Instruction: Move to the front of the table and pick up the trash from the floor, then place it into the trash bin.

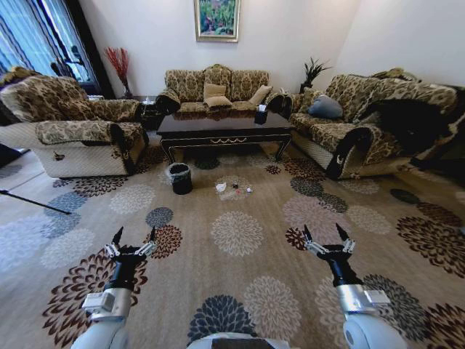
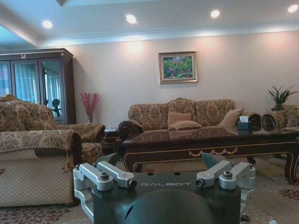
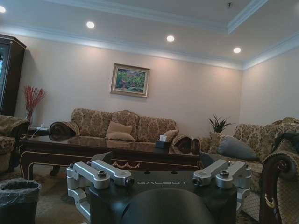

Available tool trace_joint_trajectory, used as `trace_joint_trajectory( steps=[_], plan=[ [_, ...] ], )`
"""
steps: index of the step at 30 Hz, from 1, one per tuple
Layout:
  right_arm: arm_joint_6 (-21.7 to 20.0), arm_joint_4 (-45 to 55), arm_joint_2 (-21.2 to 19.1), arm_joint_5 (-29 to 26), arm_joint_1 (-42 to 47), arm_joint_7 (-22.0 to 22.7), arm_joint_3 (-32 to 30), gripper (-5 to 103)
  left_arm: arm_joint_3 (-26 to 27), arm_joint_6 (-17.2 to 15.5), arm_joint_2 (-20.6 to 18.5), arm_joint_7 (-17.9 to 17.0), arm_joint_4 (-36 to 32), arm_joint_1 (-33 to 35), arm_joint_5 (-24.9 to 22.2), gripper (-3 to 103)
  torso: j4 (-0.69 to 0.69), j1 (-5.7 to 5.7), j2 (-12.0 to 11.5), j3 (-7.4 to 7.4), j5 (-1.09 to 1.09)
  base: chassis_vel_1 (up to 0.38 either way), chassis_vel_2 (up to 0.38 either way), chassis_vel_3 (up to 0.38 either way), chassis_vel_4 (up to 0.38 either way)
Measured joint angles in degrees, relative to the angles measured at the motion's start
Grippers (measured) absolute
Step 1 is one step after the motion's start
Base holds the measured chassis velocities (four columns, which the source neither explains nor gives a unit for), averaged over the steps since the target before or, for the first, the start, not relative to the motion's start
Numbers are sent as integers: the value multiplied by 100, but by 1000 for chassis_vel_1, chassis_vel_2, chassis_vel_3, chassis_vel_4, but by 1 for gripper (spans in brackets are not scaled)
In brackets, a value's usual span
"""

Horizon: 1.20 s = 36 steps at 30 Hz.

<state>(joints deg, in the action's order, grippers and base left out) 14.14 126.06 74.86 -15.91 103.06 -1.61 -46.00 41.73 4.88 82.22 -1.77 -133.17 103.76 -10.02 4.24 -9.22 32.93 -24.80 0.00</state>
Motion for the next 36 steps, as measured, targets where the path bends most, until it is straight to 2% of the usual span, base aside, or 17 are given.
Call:
trace_joint_trajectory(
  steps=[16,27,36],
  plan=[
    [31,-30,52,27,-32,2,80,100,-63,26,31,-1,54,-52,43,100,0,148,-383,233,0,0,0,0,0],
    [-11,-53,109,-23,-55,6,202,100,-61,-112,64,-8,-181,-81,-96,100,0,248,-639,390,0,0,0,0,0],
    [-56,-140,50,-130,-111,3,168,100,-114,1,72,-6,224,-100,-36,100,0,329,-846,516,0,0,0,0,0]
  ],
)
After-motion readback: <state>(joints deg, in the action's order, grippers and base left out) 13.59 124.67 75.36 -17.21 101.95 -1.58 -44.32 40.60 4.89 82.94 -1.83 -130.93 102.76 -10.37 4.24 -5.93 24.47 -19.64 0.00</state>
